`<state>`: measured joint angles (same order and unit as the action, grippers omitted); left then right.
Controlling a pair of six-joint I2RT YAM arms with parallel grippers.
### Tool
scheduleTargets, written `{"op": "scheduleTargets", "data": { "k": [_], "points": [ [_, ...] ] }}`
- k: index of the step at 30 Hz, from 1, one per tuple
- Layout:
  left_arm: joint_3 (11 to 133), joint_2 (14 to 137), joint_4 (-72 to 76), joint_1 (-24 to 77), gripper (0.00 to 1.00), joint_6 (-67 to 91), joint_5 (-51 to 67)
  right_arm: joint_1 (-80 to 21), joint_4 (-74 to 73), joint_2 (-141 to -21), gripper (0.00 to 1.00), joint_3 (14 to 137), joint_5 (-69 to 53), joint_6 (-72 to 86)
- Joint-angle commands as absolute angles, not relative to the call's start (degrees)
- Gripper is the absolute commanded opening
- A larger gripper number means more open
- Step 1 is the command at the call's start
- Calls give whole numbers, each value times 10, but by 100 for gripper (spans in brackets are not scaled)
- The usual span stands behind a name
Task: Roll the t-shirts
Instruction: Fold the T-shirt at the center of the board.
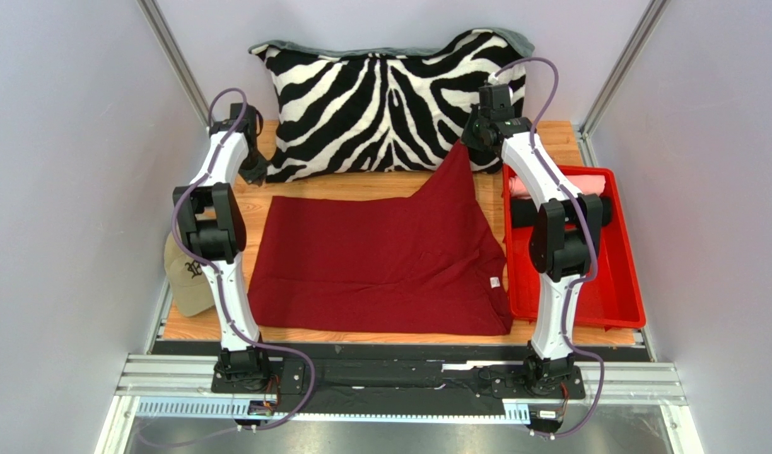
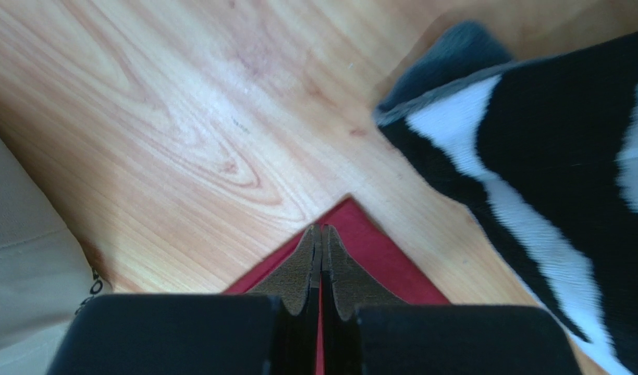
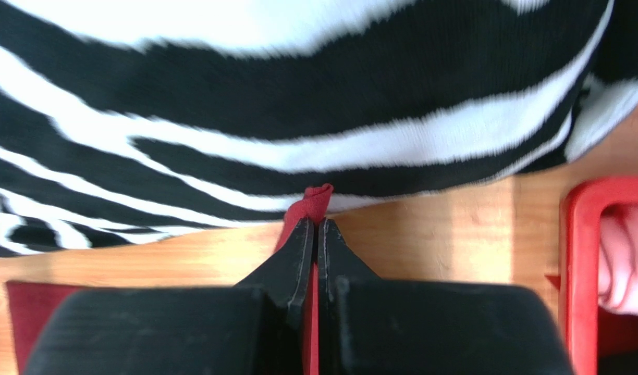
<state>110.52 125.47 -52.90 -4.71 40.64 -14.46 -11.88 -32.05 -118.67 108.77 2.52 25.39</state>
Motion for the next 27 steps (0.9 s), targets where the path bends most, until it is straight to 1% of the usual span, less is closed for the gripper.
{"op": "scheduleTargets", "data": {
  "k": [1,4,6,8,10,12,17,22,27],
  "points": [
    [1167,1235,-522,-53,0,385,-141,-111,-294,-1182,0,1145,33,233],
    [1164,1244,-539,-53,0,406,-123,-111,-295,-1187,0,1143,20,240],
    [1153,1249,-534,-48,21,409,-97,-111,-279,-1182,0,1126,12,247],
    [1144,1256,-533,-38,34,415,-99,-112,-260,-1175,0,1096,8,256],
    [1130,1266,-531,-26,35,430,-92,-111,-251,-1173,0,1074,9,259],
    [1108,1264,-499,-23,36,441,-68,-111,-247,-1173,0,1067,8,259],
    [1083,1273,-453,-20,35,492,-21,-112,-238,-1167,0,1039,-10,259],
    [1117,1309,-469,-8,34,534,-36,-112,-237,-1164,0,1030,-11,258],
    [1143,1330,-493,-2,37,542,-78,-112,-229,-1160,0,1019,-16,256]
  ]
}}
